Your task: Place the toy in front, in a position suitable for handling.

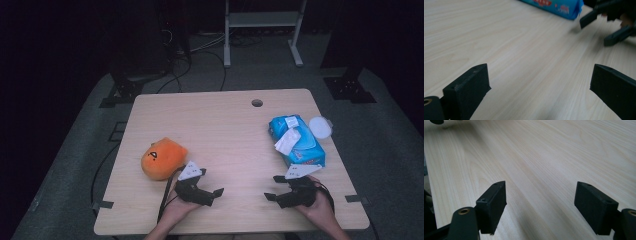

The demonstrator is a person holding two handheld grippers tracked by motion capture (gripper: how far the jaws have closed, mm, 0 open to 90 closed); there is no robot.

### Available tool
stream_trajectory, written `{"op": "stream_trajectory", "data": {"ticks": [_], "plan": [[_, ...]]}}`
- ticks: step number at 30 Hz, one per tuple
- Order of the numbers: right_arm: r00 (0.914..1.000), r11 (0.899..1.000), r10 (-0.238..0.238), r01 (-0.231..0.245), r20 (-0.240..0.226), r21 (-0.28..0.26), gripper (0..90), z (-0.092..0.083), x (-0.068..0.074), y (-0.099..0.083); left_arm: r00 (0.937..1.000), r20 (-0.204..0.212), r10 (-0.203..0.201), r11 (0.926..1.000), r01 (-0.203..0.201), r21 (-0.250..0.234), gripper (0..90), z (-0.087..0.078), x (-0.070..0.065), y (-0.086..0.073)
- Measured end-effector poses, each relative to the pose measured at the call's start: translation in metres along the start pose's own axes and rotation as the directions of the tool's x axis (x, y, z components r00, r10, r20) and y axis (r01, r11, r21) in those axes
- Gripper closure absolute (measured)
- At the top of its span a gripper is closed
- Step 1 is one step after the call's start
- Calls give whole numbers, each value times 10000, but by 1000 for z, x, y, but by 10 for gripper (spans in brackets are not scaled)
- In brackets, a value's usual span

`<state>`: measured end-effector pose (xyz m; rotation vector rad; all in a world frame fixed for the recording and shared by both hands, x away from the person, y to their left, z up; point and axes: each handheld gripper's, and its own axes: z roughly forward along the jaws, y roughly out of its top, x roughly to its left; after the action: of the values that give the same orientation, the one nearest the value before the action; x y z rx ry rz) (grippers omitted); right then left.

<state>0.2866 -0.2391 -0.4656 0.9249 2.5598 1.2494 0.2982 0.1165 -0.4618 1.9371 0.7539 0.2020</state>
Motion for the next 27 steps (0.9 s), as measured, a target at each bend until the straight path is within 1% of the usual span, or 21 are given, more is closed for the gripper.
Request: {"op": "stream_trajectory", "data": {"ticks": [1, 4, 5, 6, 7, 8, 9, 10, 11, 13, 14, 15, 17, 19, 20, 21, 22, 23, 24, 25, 27], "plan": [[10000, 10000, 41, -41, 1, -16, 245, 0, -1, 0, 9999, -89, 86, 9999, -87, -80, 18, -1, 0, 2], [10000, 9999, 88, -88, -1, -72, 245, 0, -3, -1, 9986, -312, 425, 9991, -427, -45, 18, -4, 2, 5], [9999, 9999, 119, -119, -8, -99, 244, 0, -4, -1, 9986, -312, 425, 9991, -427, -45, 18, -4, 2, 5], [9999, 9998, 142, -142, -11, -108, 244, -1, -4, 0, 9976, -425, 547, 9985, -549, -22, 18, -8, 3, 7], [9999, 9998, 142, -142, -11, -108, 244, -1, -4, 0, 9976, -425, 547, 9985, -549, -22, 19, -8, 3, 7], [9999, 9998, 129, -129, 8, -120, 245, 0, -5, 0, 9962, -556, 663, 9975, -675, -195, 20, -14, 5, 11], [9999, 9998, 129, -129, 8, -120, 245, 0, -5, 0, 9962, -556, 663, 9975, -675, -195, 21, -14, 5, 11], [9999, 9999, 112, -112, -7, -112, 245, 0, -5, 1, 9957, -643, 674, 9967, -701, -403, 21, -20, 7, 15], [9999, 9999, 112, -112, -7, -112, 245, 0, -5, 1, 9957, -643, 674, 9967, -701, -403, 21, -20, 7, 15], [10000, 10000, 21, -21, -1, -87, 244, 1, -3, 2, 9930, -823, 849, 9950, -888, -449, 21, -26, 8, 19], [9999, 10000, -65, 66, 116, -65, 245, 0, -1, 2, 9909, -878, 1019, 9932, -1063, -470, 21, -33, 9, 24], [9999, 10000, -65, 66, 116, -65, 245, 0, -1, 2, 9909, -878, 1019, 9932, -1063, -470, 21, -33, 9, 24], [9997, 9999, -81, 83, 231, -100, 245, -2, 1, 2, 9895, -993, 1048, 9920, -1111, -606, 21, -41, 10, 29], [9995, 9999, -86, 88, 310, -49, 245, -2, 3, 0, 9828, -1248, 1359, 9874, -1447, -644, 21, -50, 13, 37], [9994, 10000, -89, 90, 323, -31, 245, -2, 4, 0, 9828, -1248, 1359, 9874, -1447, -644, 21, -50, 13, 37], [9994, 10000, -89, 90, 323, -31, 245, -2, 4, 0, 9807, -1312, 1451, 9857, -1548, -671, 21, -53, 15, 40], [9995, 10000, -52, 54, 304, -51, 245, -2, 3, 1, 9787, -1449, 1457, 9845, -1580, -767, 20, -59, 22, 46], [9995, 10000, -52, 54, 304, -51, 245, -2, 3, 1, 9787, -1449, 1457, 9845, -1580, -767, 21, -59, 22, 46], [9996, 9999, -9, 12, 297, -112, 245, -1, 3, 3, 9757, -1573, 1524, 9832, -1659, -765, 20, -66, 30, 52], [9996, 9999, 28, -24, 288, -144, 245, -1, 2, 3, 9739, -1646, 1560, 9824, -1704, -771, 21, -70, 35, 53], [9995, 9999, 75, -71, 297, -149, 245, -1, 2, 3, 9685, -1838, 1682, 9805, -1837, -703, 20, -76, 44, 56]]}}
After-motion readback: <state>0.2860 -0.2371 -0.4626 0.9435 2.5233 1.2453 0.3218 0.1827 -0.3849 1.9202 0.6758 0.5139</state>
